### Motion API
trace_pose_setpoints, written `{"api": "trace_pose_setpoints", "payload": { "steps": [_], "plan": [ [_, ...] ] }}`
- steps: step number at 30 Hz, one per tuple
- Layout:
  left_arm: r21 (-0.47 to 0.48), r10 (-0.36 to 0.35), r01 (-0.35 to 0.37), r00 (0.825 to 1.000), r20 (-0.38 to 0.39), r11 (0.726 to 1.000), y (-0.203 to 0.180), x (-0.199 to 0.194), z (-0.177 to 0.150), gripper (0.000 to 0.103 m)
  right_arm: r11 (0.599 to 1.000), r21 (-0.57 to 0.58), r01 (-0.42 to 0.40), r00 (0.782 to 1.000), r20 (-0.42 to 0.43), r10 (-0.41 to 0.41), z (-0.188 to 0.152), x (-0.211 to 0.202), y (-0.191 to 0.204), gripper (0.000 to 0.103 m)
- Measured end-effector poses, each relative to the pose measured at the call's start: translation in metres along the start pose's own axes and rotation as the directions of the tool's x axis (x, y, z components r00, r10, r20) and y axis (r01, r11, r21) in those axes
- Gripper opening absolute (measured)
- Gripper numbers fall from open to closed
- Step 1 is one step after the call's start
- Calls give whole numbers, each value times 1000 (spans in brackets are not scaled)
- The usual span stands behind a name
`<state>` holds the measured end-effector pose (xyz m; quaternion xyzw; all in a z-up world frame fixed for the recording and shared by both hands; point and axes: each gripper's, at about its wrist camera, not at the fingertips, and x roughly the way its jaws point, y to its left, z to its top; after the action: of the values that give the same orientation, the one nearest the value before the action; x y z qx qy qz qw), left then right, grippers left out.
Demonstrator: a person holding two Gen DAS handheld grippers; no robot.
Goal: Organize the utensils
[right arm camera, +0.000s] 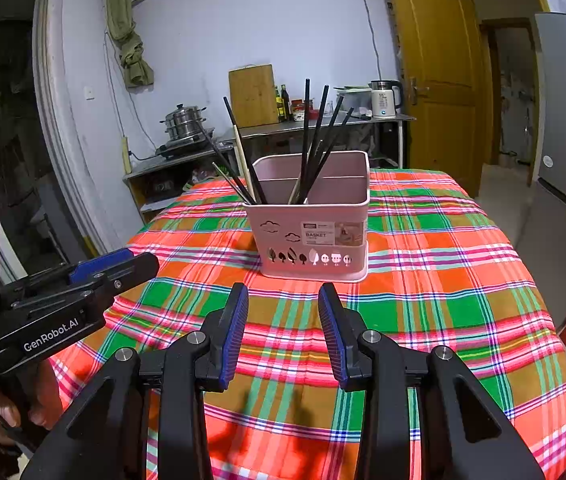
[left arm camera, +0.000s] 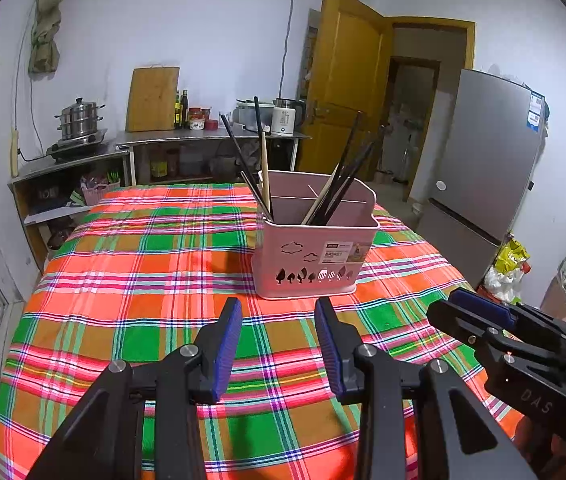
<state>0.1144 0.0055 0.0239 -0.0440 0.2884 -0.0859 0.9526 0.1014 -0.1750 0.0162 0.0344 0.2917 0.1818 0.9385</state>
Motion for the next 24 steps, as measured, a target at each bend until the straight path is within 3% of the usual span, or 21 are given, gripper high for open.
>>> {"api": "trace_pose_setpoints", "payload": {
  "steps": [24],
  "plan": [
    [23, 28, -29, 999, 37, 999, 1, 0, -12, 37, 1000, -1, 15, 1000, 6, -15, -6, 3, -4, 38]
  ]
}}
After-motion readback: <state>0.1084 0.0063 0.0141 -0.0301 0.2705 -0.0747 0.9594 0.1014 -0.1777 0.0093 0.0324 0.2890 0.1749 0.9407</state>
